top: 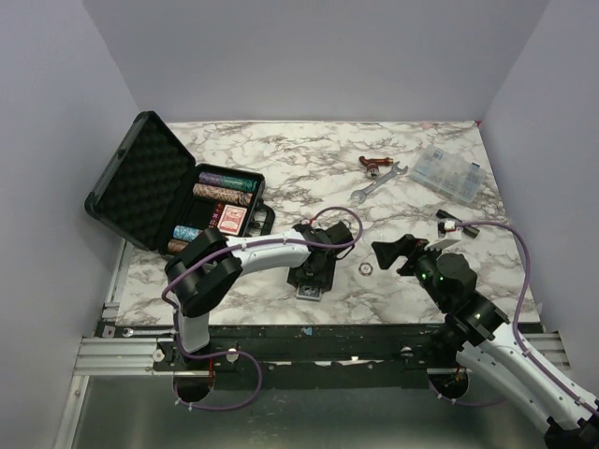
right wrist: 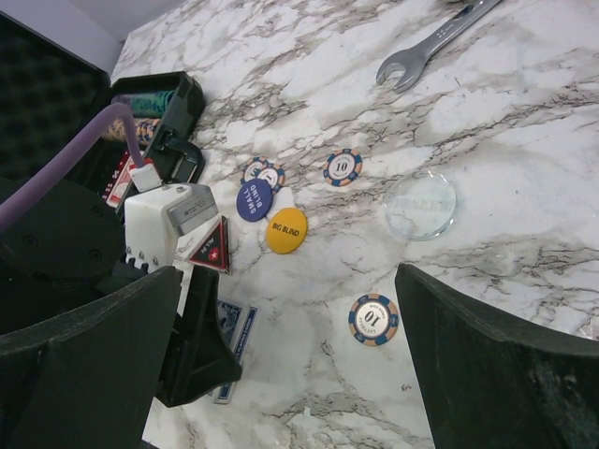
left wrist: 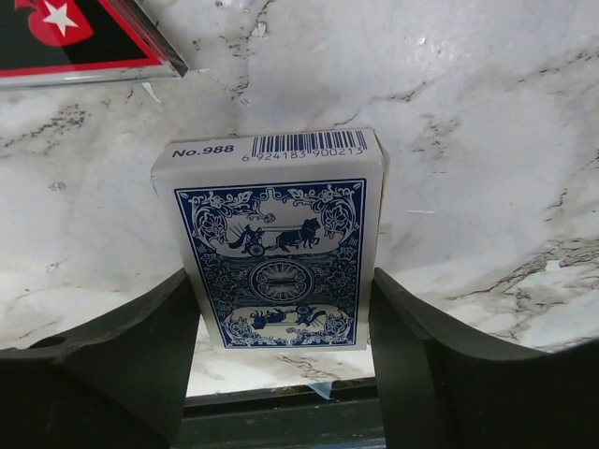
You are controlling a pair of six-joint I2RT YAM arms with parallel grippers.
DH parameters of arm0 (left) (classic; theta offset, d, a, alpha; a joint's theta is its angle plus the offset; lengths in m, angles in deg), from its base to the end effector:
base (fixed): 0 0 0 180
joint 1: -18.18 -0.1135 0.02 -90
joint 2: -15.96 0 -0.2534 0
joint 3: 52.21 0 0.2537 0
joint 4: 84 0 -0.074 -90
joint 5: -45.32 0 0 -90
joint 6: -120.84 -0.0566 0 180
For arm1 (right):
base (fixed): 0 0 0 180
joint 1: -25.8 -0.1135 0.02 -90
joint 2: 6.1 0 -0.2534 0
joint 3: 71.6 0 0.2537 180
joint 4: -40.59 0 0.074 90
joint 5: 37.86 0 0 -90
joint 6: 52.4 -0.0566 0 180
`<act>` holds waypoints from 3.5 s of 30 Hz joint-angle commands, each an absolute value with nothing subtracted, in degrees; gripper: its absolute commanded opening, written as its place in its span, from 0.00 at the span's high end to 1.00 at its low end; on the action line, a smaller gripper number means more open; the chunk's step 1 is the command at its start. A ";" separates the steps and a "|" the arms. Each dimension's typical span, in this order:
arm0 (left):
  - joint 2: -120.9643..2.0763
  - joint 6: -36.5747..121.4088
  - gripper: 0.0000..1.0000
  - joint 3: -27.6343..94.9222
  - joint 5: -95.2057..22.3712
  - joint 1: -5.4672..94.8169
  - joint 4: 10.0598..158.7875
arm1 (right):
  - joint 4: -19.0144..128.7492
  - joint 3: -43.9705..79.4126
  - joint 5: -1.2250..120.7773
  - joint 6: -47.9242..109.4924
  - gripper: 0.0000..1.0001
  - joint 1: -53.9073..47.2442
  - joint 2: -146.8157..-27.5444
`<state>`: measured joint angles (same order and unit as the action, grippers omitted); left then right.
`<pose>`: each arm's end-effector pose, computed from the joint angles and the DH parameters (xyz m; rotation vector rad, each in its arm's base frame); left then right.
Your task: Pack up texas hold em set
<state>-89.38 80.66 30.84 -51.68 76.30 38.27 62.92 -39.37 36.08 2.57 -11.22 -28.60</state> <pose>0.1877 -0.2888 0.1334 0.1970 2.9324 -0.1018 0.1382 0.0846 0.2253 0.1739 1.8211 0.6491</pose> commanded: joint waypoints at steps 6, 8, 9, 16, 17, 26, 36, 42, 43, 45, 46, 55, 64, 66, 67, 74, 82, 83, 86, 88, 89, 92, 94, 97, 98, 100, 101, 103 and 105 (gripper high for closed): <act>-82.17 64.19 0.55 30.55 -56.58 73.83 38.01 | 62.64 -40.25 35.18 2.97 0.00 -11.12 -28.70; -78.79 57.77 0.61 30.62 -57.41 71.81 37.20 | 62.67 -40.25 35.18 2.97 0.00 -11.12 -28.61; -77.31 55.20 0.64 30.77 -57.91 70.45 36.63 | 62.54 -40.33 35.26 2.97 0.00 -11.12 -28.60; -67.58 37.97 0.70 30.11 -60.99 53.67 37.02 | 62.36 -40.42 35.05 3.10 0.00 -11.13 -28.46; -66.25 35.73 0.70 29.25 -64.16 52.50 38.69 | 62.40 -40.35 35.13 3.19 0.00 -11.11 -28.34; -62.29 20.23 0.73 27.83 -70.81 38.86 52.18 | 62.54 -39.90 36.13 3.45 0.00 -11.12 -28.87; -67.67 9.08 0.82 28.66 -68.26 29.54 61.90 | 63.42 -39.43 35.75 2.99 0.00 -11.12 -29.06; -72.21 8.69 0.84 26.31 -65.55 26.94 66.56 | 64.27 -38.81 35.08 2.32 0.00 -11.07 -29.37; -72.67 8.77 0.83 25.58 -65.55 26.80 67.76 | 64.37 -38.78 35.27 2.36 0.00 -11.07 -29.47; -74.43 8.77 0.83 26.57 -65.55 26.80 67.05 | 64.38 -38.75 35.57 2.43 0.00 -11.07 -29.48; -75.32 9.16 0.83 27.13 -65.71 26.63 66.48 | 64.30 -38.80 35.49 2.43 0.00 -11.11 -29.56; -80.48 10.10 0.83 28.37 -64.21 23.44 65.75 | 63.16 -38.77 35.24 2.89 0.00 -11.12 -31.56; -83.49 10.10 0.83 29.46 -64.25 23.28 64.52 | 63.50 -38.05 34.91 3.21 0.00 -11.07 -32.68; -84.93 10.17 0.83 30.73 -64.59 23.32 62.78 | 63.50 -38.02 35.00 3.29 0.00 -11.07 -32.97; -85.39 10.47 0.83 30.90 -64.30 23.27 62.37 | 63.49 -38.03 35.13 3.30 0.00 -11.14 -33.09; -85.79 10.25 0.81 29.95 -64.85 23.27 61.69 | 62.89 -38.01 35.88 3.26 0.00 -11.10 -34.45; -85.98 10.62 0.78 30.01 -64.75 23.27 59.57 | 62.73 -38.21 36.05 3.28 0.00 -11.12 -35.08; -86.07 10.83 0.78 30.23 -65.69 23.36 58.80 | 62.79 -38.14 36.06 3.21 0.00 -11.16 -35.07; -84.25 11.64 0.78 29.31 -67.09 23.93 58.01 | 62.80 -38.05 36.36 3.28 0.00 -11.12 -35.02; -82.14 12.10 0.78 27.49 -66.29 24.06 58.58 | 62.60 -38.21 36.38 3.32 0.00 -11.12 -35.08; -81.25 12.29 0.78 27.01 -66.04 24.06 58.64 | 62.25 -38.50 36.39 3.24 0.00 -11.12 -35.25; -79.09 11.96 0.78 25.27 -64.45 24.11 59.43 | 61.70 -38.42 36.85 3.64 0.00 -11.12 -36.37; -78.58 11.94 0.78 24.60 -63.00 24.11 59.66 | 61.88 -37.94 37.06 3.61 0.00 -11.14 -37.13; -78.69 12.20 0.77 24.45 -62.67 24.06 58.79 | 62.33 -37.37 37.59 3.83 0.00 -11.11 -37.28; -78.56 12.04 0.77 24.13 -62.70 24.06 59.10 | 62.56 -37.41 37.55 3.84 0.00 -11.11 -37.07; -78.87 11.94 0.76 24.00 -62.68 24.07 59.42 | 62.54 -37.45 37.55 3.83 0.00 -11.12 -36.45; -79.40 11.86 0.76 24.32 -62.65 24.07 59.17 | 62.49 -37.59 37.55 3.75 0.00 -11.12 -36.18; -80.46 12.09 0.74 24.90 -62.56 24.01 58.39 | 62.50 -37.95 37.48 3.64 0.00 -11.12 -35.77; -80.85 12.54 0.65 25.06 -62.39 24.06 58.02 | 62.74 -37.88 37.46 3.20 0.00 -11.12 -35.48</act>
